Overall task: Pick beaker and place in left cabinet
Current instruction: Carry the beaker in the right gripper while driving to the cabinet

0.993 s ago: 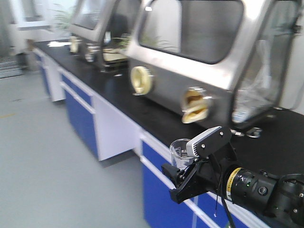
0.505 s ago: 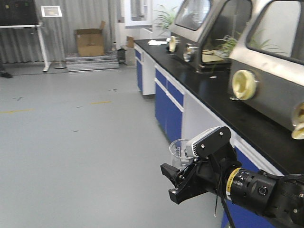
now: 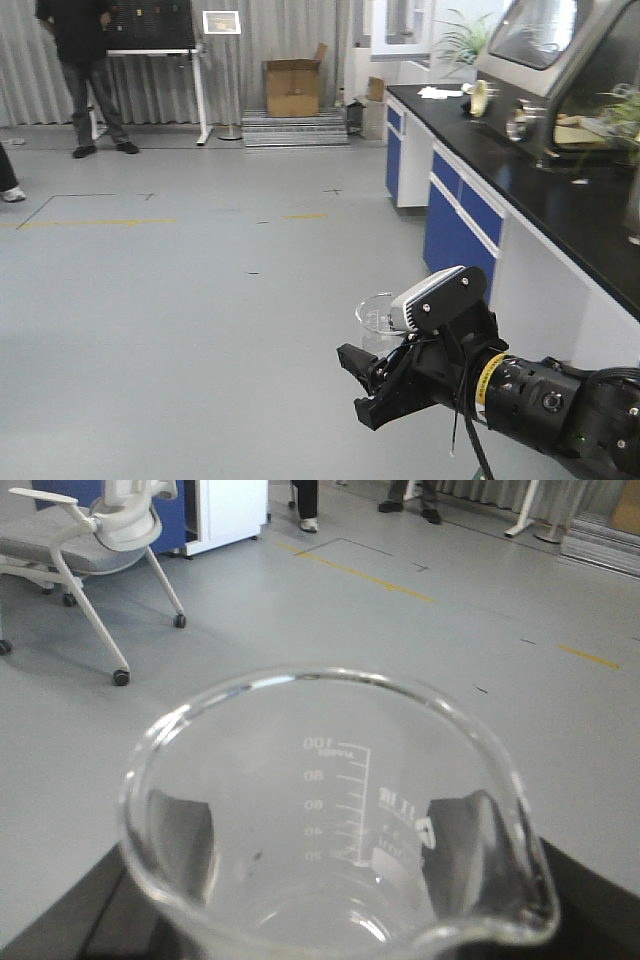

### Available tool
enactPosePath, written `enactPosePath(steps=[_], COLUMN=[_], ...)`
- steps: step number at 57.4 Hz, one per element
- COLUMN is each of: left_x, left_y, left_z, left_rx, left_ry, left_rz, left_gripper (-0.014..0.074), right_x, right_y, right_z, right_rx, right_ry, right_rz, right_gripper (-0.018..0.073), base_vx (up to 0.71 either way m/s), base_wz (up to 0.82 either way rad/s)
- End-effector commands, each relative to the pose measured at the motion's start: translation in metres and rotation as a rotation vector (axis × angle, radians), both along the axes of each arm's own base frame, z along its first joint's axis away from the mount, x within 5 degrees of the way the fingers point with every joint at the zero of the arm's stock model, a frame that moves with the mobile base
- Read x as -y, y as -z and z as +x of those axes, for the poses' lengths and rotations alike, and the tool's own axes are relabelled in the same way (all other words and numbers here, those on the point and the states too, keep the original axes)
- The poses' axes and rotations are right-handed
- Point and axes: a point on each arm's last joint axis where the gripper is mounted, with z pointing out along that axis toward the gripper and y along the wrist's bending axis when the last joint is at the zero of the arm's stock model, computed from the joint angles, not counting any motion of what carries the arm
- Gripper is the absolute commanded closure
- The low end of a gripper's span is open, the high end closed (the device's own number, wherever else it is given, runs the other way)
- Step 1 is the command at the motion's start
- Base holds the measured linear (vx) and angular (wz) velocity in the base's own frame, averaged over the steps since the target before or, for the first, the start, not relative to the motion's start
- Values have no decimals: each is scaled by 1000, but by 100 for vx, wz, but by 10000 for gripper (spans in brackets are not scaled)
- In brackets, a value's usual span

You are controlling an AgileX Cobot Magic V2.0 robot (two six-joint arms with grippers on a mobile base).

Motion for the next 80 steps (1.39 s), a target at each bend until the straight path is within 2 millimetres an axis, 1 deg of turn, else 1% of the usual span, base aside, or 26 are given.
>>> enactPosePath(steps=[1,16,36,80], left_x=[1,1,1,1], left_y=[-11,-11,-11,-11], left_z=[0,0,0,0], left_rx=[108,108,108,108], left_ry=[15,15,15,15], left_rz=[-11,-11,-11,-11], left_gripper=[593,593,593,593], right_x=[-2,-2,-2,-2], right_y=[-29,-29,-29,-28], right_z=[-3,-3,-3,-3], right_rx=[98,98,98,97], right_ry=[-29,-29,-29,-29], right_rz=[78,78,78,77], right_gripper=[456,456,456,456], base_vx=[34,44,61,79], base_wz=[27,10,4,5])
